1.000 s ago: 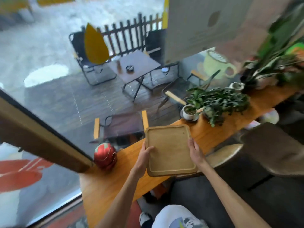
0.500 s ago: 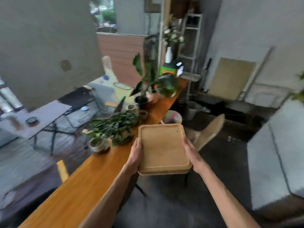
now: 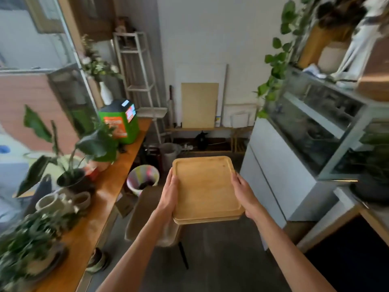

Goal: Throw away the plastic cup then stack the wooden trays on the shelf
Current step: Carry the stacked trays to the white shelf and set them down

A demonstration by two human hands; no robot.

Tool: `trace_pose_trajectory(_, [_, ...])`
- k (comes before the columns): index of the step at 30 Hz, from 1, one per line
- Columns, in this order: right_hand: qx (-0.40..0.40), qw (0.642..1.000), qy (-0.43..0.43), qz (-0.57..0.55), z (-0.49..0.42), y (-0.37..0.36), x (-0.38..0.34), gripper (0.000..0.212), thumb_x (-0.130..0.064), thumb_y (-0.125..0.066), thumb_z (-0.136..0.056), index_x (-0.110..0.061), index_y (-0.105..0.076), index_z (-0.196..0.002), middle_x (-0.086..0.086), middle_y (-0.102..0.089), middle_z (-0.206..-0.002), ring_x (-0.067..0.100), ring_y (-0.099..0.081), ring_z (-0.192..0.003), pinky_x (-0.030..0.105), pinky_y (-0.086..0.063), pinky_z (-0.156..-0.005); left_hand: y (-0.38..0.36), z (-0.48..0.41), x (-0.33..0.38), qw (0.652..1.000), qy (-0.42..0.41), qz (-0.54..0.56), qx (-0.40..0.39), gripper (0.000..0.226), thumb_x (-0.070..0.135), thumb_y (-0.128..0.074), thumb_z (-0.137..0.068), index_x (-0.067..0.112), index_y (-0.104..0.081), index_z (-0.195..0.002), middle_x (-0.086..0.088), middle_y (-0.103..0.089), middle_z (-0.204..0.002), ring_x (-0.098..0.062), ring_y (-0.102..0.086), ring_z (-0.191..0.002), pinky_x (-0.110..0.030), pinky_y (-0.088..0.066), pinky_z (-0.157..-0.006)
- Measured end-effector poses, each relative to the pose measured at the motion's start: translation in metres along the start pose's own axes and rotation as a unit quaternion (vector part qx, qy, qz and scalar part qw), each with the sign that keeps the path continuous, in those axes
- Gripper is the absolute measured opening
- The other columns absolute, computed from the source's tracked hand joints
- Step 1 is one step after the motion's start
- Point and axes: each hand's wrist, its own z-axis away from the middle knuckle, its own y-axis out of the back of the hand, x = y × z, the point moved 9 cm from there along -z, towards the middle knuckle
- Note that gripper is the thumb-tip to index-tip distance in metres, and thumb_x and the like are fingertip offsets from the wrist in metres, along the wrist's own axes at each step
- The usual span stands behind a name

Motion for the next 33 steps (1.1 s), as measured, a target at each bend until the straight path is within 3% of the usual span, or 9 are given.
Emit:
trace_pose_trajectory(6, [0.017, 0.999, 0.009, -0.027, -0.138, 0.034, -0.036, 0.059, -0.059, -0.030, -0.099, -0.029, -0.038, -0.149, 0.002, -0.055, -0.134, 0.021, -0.055, -0.112, 0.041, -0.047, -0.096, -0.046, -0.146, 0.030, 1.000, -0.013, -0.005, -0.008, 0.047, 0.051, -0.032, -0.102, 0.047, -0.028, -0.149, 0.005, -0.043, -0.145, -0.021, -0.048, -0.125, -0.051, -0.039, -0.109])
trace_pose_trajectory(10, [0.045, 0.998, -0.005, -0.053, -0.233, 0.056, -0.071, 0.055, -0.053, -0.030, -0.102, -0.022, -0.042, -0.145, 0.005, -0.054, -0.124, 0.022, -0.053, -0.104, 0.037, -0.044, -0.089, -0.077, -0.260, 0.052, 0.999, 0.001, -0.013, -0.036, 0.052, 0.060, -0.034, -0.096, 0.051, -0.027, -0.147, 0.005, -0.038, -0.151, -0.023, -0.045, -0.129, -0.054, -0.036, -0.111])
trace_pose_trajectory(17, [0.061, 0.996, 0.041, 0.042, -0.391, 0.086, -0.113, 0.058, -0.054, -0.029, -0.102, -0.024, -0.039, -0.150, 0.003, -0.054, -0.140, 0.020, -0.053, -0.122, 0.041, -0.042, -0.107, -0.127, -0.408, 0.091, 0.995, -0.014, -0.066, -0.072, 0.065, 0.046, -0.050, -0.098, 0.043, -0.015, -0.153, 0.002, -0.042, -0.148, -0.023, -0.050, -0.127, -0.051, -0.041, -0.109])
trace_pose_trajectory(24, [0.055, 0.983, 0.011, 0.173, -0.576, 0.102, -0.128, 0.068, -0.060, -0.030, -0.099, -0.020, -0.029, -0.153, 0.007, -0.047, -0.149, 0.029, -0.048, -0.134, 0.042, -0.039, -0.108, -0.163, -0.575, 0.098, 0.979, 0.003, -0.203, 0.001, 0.070, 0.051, -0.043, -0.099, 0.029, -0.009, -0.156, -0.007, -0.041, -0.152, -0.035, -0.048, -0.130, -0.044, -0.039, -0.107])
trace_pose_trajectory(33, [-0.023, 0.960, 0.105, 0.260, -0.825, 0.080, -0.222, 0.067, -0.064, -0.032, -0.096, -0.024, -0.033, -0.150, 0.006, -0.056, -0.138, 0.029, -0.056, -0.123, 0.046, -0.047, -0.102, -0.162, -0.771, 0.128, 0.964, 0.045, -0.229, 0.129, 0.073, 0.052, -0.038, -0.100, 0.020, -0.005, -0.157, -0.017, -0.040, -0.151, -0.039, -0.046, -0.132, -0.046, -0.038, -0.106])
